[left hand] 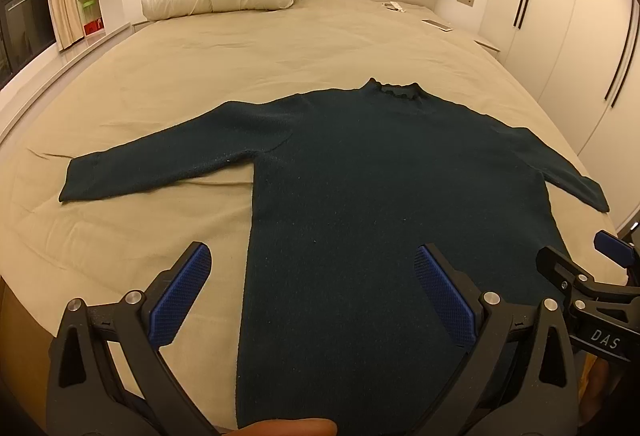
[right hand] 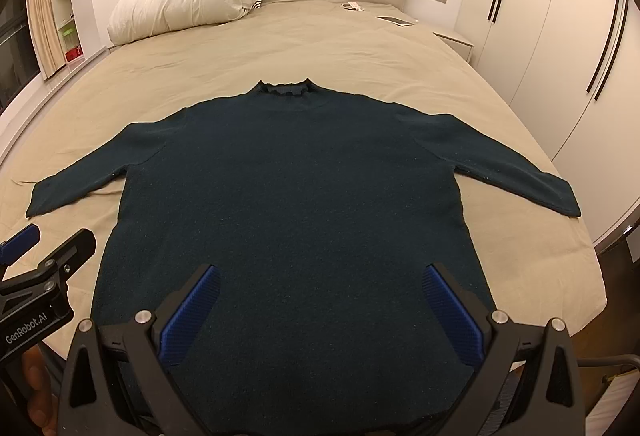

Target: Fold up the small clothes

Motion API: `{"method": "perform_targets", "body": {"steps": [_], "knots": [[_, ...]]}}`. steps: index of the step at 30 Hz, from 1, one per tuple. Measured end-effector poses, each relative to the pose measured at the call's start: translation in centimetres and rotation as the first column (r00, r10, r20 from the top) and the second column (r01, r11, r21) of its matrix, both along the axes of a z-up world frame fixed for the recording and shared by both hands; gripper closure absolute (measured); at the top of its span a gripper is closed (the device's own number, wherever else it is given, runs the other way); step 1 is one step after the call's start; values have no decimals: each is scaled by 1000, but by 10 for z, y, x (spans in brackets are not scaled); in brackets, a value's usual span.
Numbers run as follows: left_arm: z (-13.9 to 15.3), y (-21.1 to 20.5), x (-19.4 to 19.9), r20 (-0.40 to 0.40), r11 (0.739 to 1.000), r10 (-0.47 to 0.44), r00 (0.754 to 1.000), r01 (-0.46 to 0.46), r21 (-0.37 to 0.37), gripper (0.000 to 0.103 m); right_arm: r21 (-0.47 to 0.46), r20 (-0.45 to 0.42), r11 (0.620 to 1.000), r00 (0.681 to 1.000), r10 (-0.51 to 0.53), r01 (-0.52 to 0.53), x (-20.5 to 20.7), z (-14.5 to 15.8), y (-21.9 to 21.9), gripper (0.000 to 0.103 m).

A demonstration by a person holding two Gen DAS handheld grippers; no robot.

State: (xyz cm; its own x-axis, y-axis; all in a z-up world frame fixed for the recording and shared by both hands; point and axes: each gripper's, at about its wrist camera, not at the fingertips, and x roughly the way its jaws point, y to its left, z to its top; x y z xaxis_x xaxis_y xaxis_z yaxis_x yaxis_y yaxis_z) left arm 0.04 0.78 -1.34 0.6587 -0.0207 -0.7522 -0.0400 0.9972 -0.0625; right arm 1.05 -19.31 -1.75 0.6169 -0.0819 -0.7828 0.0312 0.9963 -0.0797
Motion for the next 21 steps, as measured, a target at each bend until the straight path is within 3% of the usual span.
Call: {"method": "perform_targets", "body": {"steps": [21], "knots": [[-4,1,0,-10,1000,6,1000,-6,-5,0,-1,-9,1000,1000,0,0,-2,-4,1,0]]}}
